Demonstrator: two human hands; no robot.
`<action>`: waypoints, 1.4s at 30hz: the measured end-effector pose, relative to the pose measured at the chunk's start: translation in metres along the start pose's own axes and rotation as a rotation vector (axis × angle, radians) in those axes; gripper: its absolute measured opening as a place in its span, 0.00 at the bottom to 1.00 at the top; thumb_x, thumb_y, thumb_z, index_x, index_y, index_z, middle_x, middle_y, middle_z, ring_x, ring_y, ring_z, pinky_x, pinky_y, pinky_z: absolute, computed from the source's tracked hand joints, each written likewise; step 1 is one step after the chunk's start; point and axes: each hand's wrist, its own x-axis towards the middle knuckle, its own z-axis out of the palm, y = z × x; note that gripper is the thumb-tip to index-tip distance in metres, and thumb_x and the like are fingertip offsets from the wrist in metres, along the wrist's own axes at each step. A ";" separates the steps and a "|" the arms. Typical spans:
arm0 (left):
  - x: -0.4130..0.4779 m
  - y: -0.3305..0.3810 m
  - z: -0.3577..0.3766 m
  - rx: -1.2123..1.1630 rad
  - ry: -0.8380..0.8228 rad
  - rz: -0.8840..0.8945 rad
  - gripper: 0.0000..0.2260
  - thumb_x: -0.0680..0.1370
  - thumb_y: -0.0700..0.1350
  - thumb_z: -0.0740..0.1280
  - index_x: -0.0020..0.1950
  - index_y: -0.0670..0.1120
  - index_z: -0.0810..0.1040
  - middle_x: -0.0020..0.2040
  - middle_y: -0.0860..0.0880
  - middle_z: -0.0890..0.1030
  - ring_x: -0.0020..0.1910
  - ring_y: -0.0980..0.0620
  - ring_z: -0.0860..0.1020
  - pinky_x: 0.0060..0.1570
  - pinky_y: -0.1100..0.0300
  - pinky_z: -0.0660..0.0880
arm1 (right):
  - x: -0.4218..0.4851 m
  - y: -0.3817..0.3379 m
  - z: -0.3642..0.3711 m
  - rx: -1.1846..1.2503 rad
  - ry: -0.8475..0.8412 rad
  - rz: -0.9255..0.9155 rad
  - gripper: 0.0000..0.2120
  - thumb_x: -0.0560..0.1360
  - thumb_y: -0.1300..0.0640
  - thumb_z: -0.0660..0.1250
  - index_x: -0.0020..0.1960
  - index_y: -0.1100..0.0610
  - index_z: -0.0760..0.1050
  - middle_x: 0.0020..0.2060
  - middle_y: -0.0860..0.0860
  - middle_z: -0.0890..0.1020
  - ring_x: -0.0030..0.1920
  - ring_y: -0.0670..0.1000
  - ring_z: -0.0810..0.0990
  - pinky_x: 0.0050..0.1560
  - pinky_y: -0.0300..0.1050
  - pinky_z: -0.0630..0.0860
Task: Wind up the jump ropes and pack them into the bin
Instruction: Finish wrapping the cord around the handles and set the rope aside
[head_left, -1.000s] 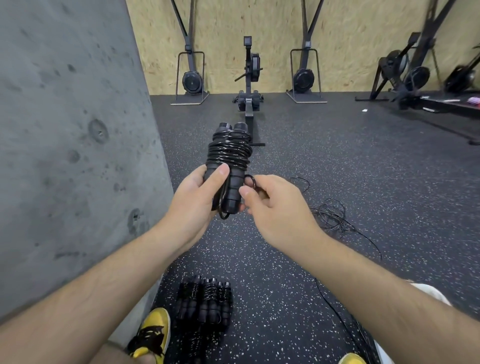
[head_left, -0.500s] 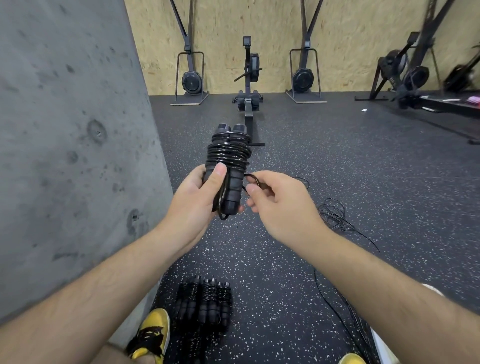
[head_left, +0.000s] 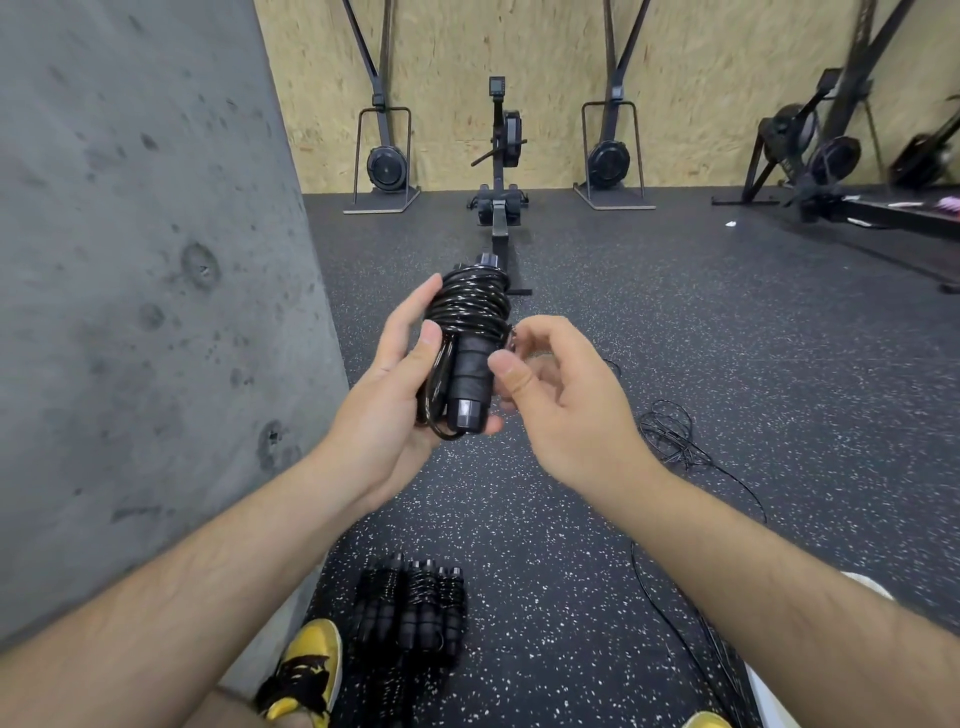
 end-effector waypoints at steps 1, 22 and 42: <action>0.000 0.000 0.000 0.000 0.002 0.000 0.19 0.85 0.50 0.57 0.75 0.63 0.68 0.66 0.46 0.81 0.51 0.41 0.83 0.39 0.48 0.80 | 0.000 -0.002 0.002 0.067 0.015 0.052 0.04 0.82 0.56 0.63 0.55 0.55 0.73 0.48 0.54 0.79 0.41 0.49 0.81 0.44 0.44 0.81; -0.005 -0.001 -0.033 0.341 -0.305 -0.334 0.39 0.69 0.54 0.80 0.75 0.64 0.64 0.59 0.38 0.82 0.48 0.30 0.83 0.41 0.38 0.82 | 0.046 0.031 -0.047 0.540 -0.200 0.622 0.13 0.80 0.66 0.62 0.59 0.58 0.81 0.44 0.54 0.86 0.37 0.46 0.82 0.38 0.39 0.79; 0.014 -0.023 -0.022 0.401 0.082 -0.048 0.22 0.83 0.39 0.65 0.69 0.65 0.72 0.54 0.40 0.78 0.39 0.44 0.79 0.37 0.42 0.82 | 0.047 -0.030 -0.046 0.731 -0.143 0.440 0.22 0.80 0.53 0.45 0.53 0.61 0.76 0.28 0.49 0.57 0.28 0.49 0.52 0.32 0.43 0.53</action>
